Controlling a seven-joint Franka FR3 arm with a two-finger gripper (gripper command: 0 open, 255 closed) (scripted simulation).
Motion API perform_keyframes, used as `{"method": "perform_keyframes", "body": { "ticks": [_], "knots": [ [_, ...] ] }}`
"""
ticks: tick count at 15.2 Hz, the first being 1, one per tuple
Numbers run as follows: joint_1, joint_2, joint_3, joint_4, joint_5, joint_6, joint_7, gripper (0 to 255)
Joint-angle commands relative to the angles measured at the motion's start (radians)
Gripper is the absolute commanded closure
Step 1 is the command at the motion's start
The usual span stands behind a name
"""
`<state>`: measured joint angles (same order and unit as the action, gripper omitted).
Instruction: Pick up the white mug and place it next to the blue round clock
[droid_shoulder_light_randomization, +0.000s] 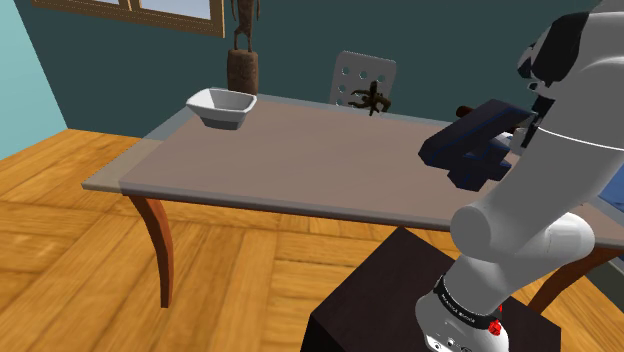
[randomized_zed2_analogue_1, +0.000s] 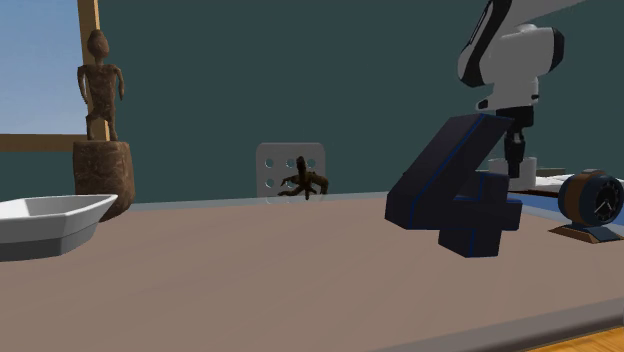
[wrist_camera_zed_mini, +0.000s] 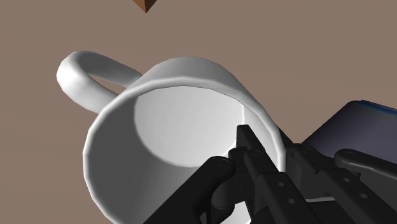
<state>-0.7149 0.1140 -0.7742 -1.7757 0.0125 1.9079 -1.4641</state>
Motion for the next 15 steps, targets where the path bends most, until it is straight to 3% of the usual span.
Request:
{"method": "perform_keyframes", "body": {
  "ticks": [1,15],
  "knots": [
    [-0.001,0.005,0.0,-0.022,0.004,0.026,-0.001,255],
    [-0.013,0.063,0.01,-0.157,0.051,0.203,-0.025,255]
  ]
}}
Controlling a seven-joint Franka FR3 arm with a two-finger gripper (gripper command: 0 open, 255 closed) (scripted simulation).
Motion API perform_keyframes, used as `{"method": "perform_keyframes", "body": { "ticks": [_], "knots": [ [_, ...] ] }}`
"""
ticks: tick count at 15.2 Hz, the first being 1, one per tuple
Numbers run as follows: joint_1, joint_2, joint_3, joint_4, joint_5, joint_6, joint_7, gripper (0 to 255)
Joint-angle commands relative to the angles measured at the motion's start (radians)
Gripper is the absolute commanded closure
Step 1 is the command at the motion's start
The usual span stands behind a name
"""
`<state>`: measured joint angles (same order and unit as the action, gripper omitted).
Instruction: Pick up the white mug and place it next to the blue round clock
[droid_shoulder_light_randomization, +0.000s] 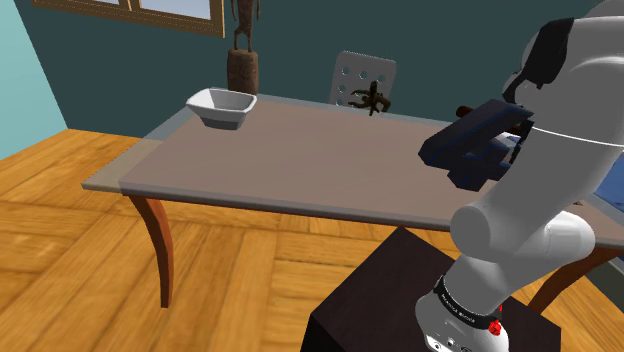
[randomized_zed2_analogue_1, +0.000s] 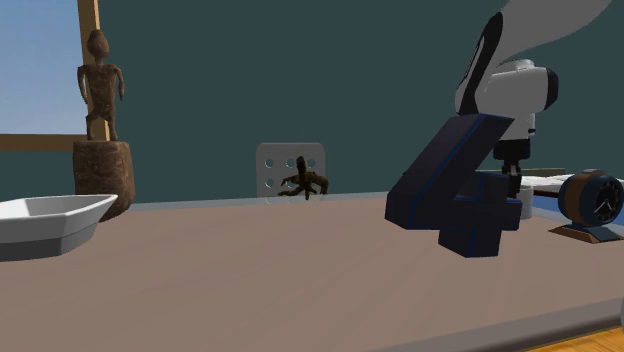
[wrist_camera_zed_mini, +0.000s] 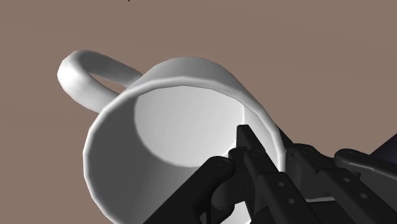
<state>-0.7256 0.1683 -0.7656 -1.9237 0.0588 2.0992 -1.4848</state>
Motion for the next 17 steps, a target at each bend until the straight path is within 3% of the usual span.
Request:
{"method": "perform_keyframes", "body": {
  "ticks": [1,4,12,13,15,17],
  "knots": [
    [-0.004,0.015,0.002,-0.017,0.01,0.024,-0.007,255],
    [-0.001,0.04,-0.002,-0.043,0.033,0.068,-0.021,255],
    [0.059,0.054,-0.067,-0.043,0.057,0.066,-0.037,255],
    [0.049,0.072,-0.065,-0.022,0.072,0.057,-0.047,0],
    [0.067,0.054,-0.064,-0.032,0.053,0.058,-0.022,0],
    [0.052,0.077,-0.061,-0.034,0.077,0.073,-0.045,0]
  ]
}}
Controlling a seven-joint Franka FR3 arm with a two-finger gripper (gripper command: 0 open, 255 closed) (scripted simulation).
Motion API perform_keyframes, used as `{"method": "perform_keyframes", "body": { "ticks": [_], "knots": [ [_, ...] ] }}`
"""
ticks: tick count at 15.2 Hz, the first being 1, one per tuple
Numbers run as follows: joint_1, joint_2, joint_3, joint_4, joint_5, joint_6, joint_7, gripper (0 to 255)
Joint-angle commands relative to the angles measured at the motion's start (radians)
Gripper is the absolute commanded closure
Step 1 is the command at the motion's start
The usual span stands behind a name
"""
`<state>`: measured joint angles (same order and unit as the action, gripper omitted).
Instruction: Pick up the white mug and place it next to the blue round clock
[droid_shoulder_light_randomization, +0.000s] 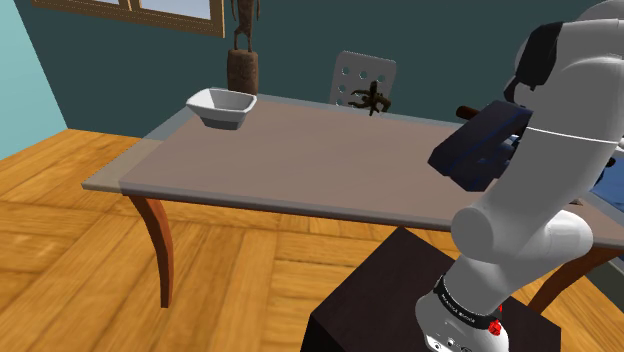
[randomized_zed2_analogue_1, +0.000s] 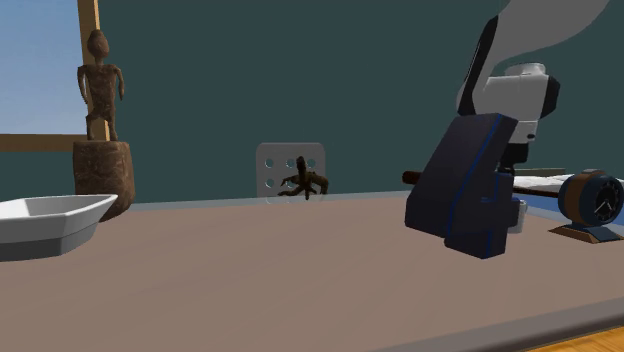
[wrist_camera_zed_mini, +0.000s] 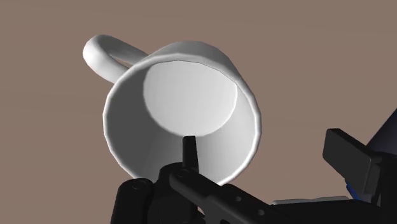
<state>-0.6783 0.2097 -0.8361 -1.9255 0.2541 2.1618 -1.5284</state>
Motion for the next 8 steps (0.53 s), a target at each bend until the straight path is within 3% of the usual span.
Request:
{"method": "perform_keyframes", "body": {
  "ticks": [1,5,8],
  "knots": [
    [0.03,0.017,-0.017,-0.041,-0.13,0.003,0.001,0],
    [0.084,-0.048,-0.062,0.024,-0.188,-0.109,0.04,0],
    [0.083,-0.049,-0.061,0.024,-0.189,-0.109,0.04,0]
  ]
}}
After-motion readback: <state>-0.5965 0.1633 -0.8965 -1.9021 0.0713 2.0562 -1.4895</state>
